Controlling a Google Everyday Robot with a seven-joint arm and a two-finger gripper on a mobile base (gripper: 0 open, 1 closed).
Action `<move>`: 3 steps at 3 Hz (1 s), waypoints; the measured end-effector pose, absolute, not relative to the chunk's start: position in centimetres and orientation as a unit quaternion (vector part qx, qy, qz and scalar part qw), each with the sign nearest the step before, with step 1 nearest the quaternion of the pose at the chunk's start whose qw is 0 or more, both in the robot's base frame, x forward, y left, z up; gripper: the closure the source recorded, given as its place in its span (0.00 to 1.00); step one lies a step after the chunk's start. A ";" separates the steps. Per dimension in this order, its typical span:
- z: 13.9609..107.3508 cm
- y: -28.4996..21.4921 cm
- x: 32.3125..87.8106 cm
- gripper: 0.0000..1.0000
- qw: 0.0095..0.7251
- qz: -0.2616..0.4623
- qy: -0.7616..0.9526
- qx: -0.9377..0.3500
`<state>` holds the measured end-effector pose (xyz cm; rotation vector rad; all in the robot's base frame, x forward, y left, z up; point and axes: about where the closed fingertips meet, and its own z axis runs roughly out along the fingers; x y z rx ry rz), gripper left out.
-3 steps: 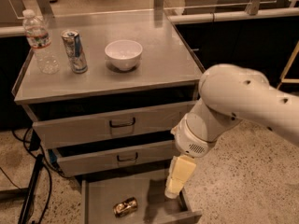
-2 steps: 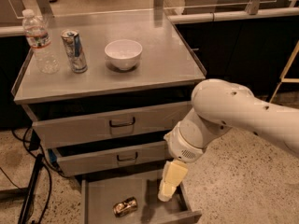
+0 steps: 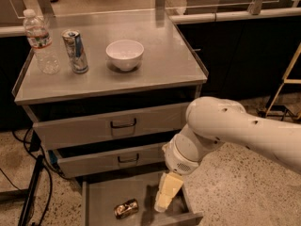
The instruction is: Pick orange can from bottom drawer and place on counter
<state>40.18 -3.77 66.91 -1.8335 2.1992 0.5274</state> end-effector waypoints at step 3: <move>55.1 -2.9 42.9 0.00 0.126 0.186 0.729 -0.647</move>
Offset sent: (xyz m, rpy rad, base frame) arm 0.0322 0.0157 -0.0937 0.0766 0.0516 -0.0299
